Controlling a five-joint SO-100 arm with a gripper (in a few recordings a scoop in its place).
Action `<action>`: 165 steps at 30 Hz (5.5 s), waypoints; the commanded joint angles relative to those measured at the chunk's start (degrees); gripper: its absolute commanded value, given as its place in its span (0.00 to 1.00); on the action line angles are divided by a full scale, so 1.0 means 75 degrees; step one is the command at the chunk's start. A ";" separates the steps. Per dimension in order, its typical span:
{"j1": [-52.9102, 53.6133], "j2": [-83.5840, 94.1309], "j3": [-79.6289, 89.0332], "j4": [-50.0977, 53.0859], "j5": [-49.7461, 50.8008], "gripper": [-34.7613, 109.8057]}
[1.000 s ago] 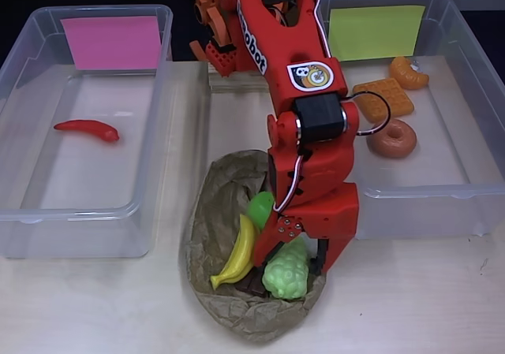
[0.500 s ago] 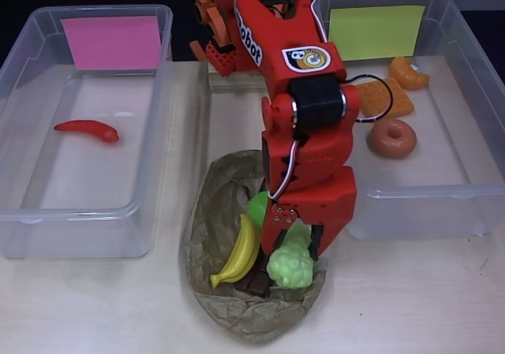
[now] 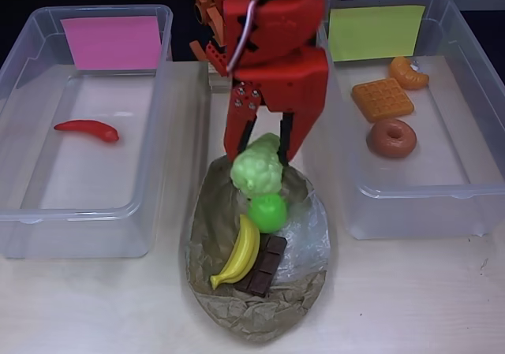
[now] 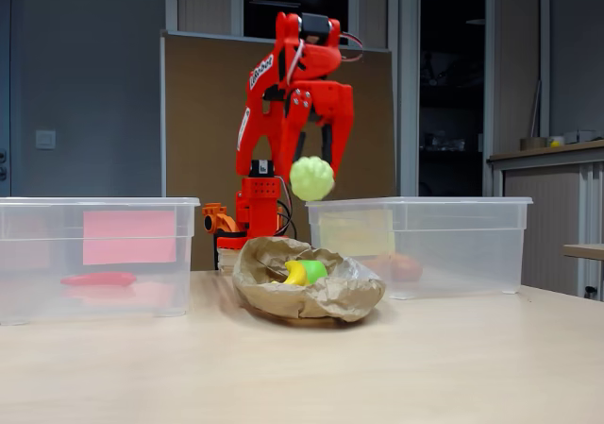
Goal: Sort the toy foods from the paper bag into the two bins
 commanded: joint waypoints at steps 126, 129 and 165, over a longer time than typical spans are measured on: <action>0.0176 -0.0223 0.4711 -0.5824 0.0762 0.44; 0.0117 -0.0504 0.4395 -0.5824 0.0762 0.44; 0.0117 -0.0703 0.2355 -0.3504 0.0023 0.24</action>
